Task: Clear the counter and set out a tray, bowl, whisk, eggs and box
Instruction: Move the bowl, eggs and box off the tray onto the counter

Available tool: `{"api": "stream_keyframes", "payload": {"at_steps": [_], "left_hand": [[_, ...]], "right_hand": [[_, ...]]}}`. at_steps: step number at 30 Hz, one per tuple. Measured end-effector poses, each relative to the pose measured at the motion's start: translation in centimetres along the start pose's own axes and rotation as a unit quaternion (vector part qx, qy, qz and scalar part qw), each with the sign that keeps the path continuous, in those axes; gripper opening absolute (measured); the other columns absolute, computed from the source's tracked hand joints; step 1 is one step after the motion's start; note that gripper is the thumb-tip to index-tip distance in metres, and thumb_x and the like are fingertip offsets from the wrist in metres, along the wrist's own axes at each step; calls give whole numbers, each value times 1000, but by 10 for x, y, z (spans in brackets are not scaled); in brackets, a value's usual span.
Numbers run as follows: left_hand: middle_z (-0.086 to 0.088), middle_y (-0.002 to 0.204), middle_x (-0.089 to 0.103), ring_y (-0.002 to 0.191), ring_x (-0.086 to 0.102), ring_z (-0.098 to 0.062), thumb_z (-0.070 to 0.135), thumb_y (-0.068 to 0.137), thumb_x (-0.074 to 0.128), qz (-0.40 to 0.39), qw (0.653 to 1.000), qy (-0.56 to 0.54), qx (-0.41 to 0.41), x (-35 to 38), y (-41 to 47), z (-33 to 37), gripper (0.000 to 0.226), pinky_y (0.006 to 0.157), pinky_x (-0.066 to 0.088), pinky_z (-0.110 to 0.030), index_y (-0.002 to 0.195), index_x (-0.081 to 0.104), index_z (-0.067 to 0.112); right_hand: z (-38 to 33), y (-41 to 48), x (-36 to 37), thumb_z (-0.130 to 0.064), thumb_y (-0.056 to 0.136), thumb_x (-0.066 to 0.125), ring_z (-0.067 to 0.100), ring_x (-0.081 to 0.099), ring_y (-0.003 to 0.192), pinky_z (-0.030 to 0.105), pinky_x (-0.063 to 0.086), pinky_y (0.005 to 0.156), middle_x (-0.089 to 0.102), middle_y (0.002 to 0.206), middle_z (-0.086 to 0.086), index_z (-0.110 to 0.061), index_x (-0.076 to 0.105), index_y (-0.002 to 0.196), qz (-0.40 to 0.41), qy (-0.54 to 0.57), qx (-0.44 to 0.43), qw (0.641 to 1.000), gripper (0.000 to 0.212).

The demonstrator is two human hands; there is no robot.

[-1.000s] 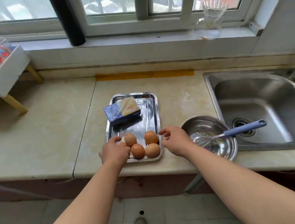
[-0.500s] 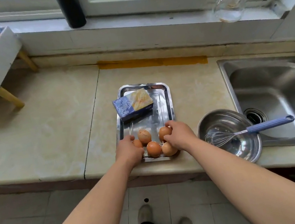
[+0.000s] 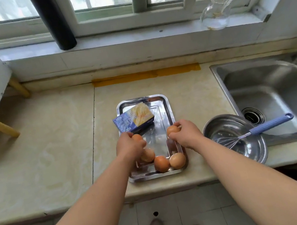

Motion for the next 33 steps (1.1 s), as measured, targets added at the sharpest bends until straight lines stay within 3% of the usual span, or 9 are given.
{"api": "stream_keyframes", "payload": {"at_steps": [5, 9, 13, 17, 20, 24, 27, 30, 33], "left_hand": [[-6, 70, 56, 60, 48, -18, 7, 76, 55, -35, 998, -44, 36, 30, 3, 40, 15, 52, 38, -23, 88, 63, 4], [-5, 61, 57, 58, 52, -20, 3, 73, 57, -81, 993, -59, 56, 75, 2, 78, 10, 54, 41, -21, 74, 66, 2], [-7, 60, 57, 59, 51, -21, -2, 73, 59, -117, 989, -70, 62, 122, 3, 110, 17, 55, 42, -21, 60, 62, 8], [-8, 68, 61, 62, 54, -21, 0, 75, 59, -126, 986, -95, 47, 169, 8, 136, 8, 56, 44, -20, 78, 61, 8], [-7, 76, 65, 67, 60, -22, 5, 76, 64, -127, 988, -86, 30, 197, 14, 147, 27, 62, 48, -26, 102, 57, 11], [-9, 81, 67, 73, 63, -25, 2, 72, 67, -119, 991, -46, 26, 223, 19, 153, 34, 74, 57, -34, 102, 60, 14], [-7, 79, 66, 77, 66, -26, 3, 74, 67, -124, 992, -14, 23, 235, 20, 157, 26, 77, 57, -32, 97, 61, 15], [-14, 92, 70, 88, 69, -29, 4, 73, 70, -139, 990, 10, 22, 243, 21, 158, 32, 85, 57, -39, 104, 64, 11], [-10, 98, 67, 97, 66, -28, 7, 73, 72, -144, 988, 42, 30, 249, 21, 159, 36, 89, 54, -34, 109, 66, 10]], "right_hand": [[9, 10, -56, -14, 75, 67, 24, 62, 91, 38, 53, 89, 64, 97, 6, -15, 61, 98, 89, 118, 27, 989, 24], [32, 25, -116, -14, 71, 63, 22, 60, 81, 35, 52, 85, 68, 84, 7, -13, 65, 78, 146, 137, 55, 978, 7], [65, 47, -156, -15, 65, 61, 27, 64, 81, 37, 54, 79, 71, 83, 13, -5, 65, 73, 156, 125, 81, 976, 13], [89, 64, -174, -18, 74, 65, 29, 66, 87, 37, 53, 80, 69, 85, 8, -16, 63, 81, 137, 78, 90, 983, 8], [102, 80, -175, -24, 77, 62, 28, 66, 87, 38, 55, 83, 69, 85, 5, -13, 64, 89, 101, 46, 87, 990, 16], [113, 94, -172, -27, 77, 58, 26, 65, 88, 34, 53, 81, 69, 91, 6, -14, 64, 90, 45, 6, 85, 995, 20], [116, 100, -174, -25, 74, 59, 24, 62, 78, 31, 50, 70, 68, 83, 6, -11, 67, 84, 7, -27, 89, 996, 19], [117, 104, -174, -25, 70, 60, 24, 62, 72, 29, 49, 64, 66, 75, 5, -11, 67, 78, -12, -63, 90, 994, 18], [116, 107, -173, -30, 66, 61, 26, 63, 75, 26, 44, 59, 67, 77, 5, -12, 67, 80, -21, -97, 91, 991, 23]]}}
Point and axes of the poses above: each hand's wrist, its own y-axis towards the middle knuckle, its own x-axis out of the palm, z = x × y, the point moved 1 cm from there along y, towards the middle knuckle
